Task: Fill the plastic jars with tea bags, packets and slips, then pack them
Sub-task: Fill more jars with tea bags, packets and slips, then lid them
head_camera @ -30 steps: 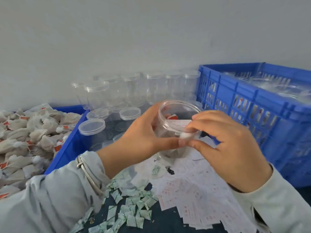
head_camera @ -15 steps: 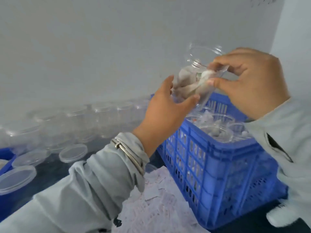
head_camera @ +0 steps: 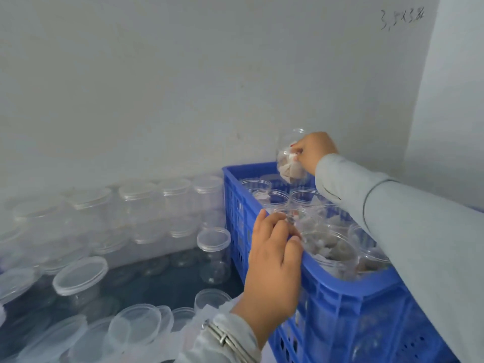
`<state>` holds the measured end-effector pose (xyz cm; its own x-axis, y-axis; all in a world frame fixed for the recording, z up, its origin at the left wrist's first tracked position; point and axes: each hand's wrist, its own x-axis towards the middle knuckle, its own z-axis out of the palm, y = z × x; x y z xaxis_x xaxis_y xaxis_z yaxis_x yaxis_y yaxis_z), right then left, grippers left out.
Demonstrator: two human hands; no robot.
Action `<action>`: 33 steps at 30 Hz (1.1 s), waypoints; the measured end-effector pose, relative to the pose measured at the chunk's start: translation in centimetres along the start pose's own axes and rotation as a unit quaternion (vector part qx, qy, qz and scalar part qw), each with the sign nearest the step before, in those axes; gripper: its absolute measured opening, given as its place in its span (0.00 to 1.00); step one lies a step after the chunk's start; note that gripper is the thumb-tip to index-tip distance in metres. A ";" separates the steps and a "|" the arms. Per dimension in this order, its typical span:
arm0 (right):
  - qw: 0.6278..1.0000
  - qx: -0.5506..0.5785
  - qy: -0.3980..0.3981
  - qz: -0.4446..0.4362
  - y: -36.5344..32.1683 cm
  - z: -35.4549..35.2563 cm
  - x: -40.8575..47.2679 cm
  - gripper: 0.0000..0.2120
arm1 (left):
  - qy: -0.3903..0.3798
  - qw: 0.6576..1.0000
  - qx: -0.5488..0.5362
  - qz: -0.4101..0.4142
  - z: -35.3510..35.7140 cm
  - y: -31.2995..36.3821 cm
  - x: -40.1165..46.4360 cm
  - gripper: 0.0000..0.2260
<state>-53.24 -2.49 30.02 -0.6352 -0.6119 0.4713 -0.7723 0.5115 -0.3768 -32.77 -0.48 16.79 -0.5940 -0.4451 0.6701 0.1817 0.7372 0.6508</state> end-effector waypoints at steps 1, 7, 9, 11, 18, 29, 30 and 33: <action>1.000 0.001 -0.012 0.014 0.2 0.6 0.5 0.12 | 0.008 1.000 0.001 0.000 0.1 -0.1 0.0 0.12; 0.990 -0.099 -0.100 0.021 0.8 3.6 2.0 0.12 | 0.014 0.998 -0.038 -0.047 0.6 -0.5 -0.2 0.09; 0.982 -0.131 -0.132 0.011 1.0 4.1 1.7 0.12 | 0.022 0.997 -0.046 -0.056 0.7 -0.4 -0.2 0.10; 0.977 -0.136 -0.163 0.003 1.3 4.5 1.4 0.11 | 0.029 0.996 -0.053 -0.058 0.9 -0.4 -0.2 0.10; 0.955 -0.209 -0.209 -0.003 0.6 5.7 1.3 0.12 | 0.025 0.997 -0.056 -0.047 1.0 -0.7 -0.2 0.10; 0.995 -0.057 -0.085 -0.011 -1.1 2.8 -0.5 0.17 | -0.014 1.000 -0.006 0.008 -0.1 -0.5 0.3 0.13; 0.996 -0.044 -0.079 -0.026 -2.2 2.6 -1.0 0.17 | -0.031 1.000 -0.002 0.004 -0.3 -0.4 0.4 0.12; 0.992 -0.014 -0.082 -0.091 -7.0 2.1 -3.5 0.16 | -0.099 0.994 0.050 0.002 -1.5 -0.1 0.9 0.12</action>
<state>-45.69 -5.18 29.34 -0.4802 -0.7844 0.3925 -0.8752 0.3986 -0.2741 -32.11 -1.73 17.87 -0.7376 -0.3415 0.5825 0.1103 0.7902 0.6029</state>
